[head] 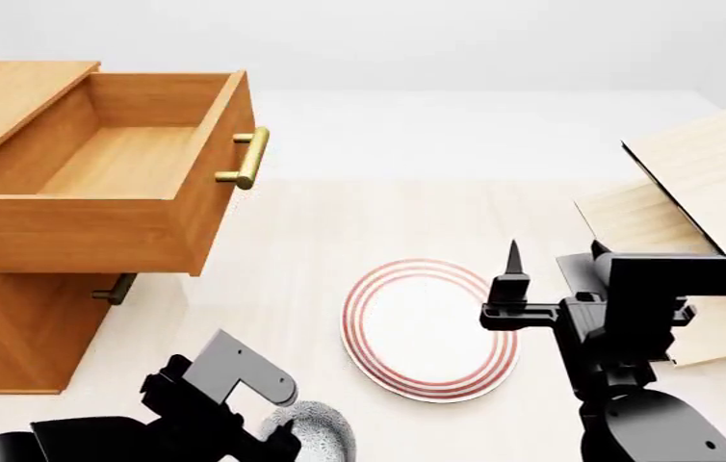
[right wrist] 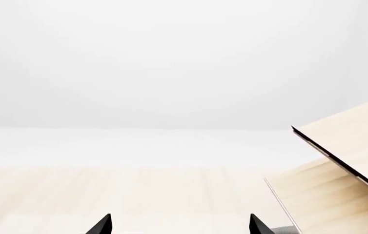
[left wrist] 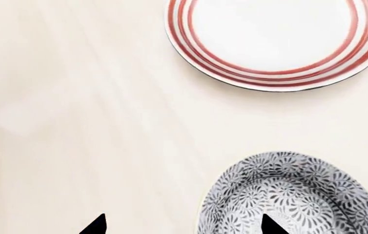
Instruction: Open the top drawer of the cabinet and put the bowl in it.
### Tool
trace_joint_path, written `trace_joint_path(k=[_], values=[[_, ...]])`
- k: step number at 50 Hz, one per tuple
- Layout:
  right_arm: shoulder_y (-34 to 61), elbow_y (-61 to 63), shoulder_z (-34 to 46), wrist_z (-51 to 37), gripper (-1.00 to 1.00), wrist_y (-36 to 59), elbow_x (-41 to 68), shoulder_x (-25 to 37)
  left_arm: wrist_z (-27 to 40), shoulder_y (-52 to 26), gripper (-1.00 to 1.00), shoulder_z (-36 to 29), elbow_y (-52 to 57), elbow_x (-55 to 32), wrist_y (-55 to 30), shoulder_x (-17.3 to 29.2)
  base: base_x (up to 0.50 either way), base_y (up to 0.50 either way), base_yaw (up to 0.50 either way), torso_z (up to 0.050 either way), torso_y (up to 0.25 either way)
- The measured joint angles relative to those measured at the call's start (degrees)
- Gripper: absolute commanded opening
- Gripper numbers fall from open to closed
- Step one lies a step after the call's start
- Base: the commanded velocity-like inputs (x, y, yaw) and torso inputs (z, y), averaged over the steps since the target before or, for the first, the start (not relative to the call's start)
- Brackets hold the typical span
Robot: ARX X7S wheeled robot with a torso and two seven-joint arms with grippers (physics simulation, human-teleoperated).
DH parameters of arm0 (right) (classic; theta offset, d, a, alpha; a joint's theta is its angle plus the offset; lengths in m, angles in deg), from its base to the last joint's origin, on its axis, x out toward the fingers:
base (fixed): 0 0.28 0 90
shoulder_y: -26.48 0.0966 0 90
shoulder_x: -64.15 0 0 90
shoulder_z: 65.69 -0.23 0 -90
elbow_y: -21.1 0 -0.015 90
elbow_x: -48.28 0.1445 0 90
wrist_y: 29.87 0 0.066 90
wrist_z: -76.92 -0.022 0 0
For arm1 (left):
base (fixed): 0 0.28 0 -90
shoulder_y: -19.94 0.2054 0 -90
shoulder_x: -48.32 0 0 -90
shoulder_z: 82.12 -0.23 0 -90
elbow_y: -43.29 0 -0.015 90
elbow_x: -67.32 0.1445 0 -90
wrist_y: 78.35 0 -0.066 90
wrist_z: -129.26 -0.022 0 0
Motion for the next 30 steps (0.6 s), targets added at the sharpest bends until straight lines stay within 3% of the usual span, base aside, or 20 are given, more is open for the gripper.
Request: trace_joint_path(k=[30], values=[[0.09, -0.52, 0.47, -0.36, 1.0, -0.38, 0.16, 0.28, -2.03, -2.22, 1.0, -5.24, -6.41, 2.33, 0.33, -1.43, 0.0, 0.0, 0.0, 0.0, 0.0]])
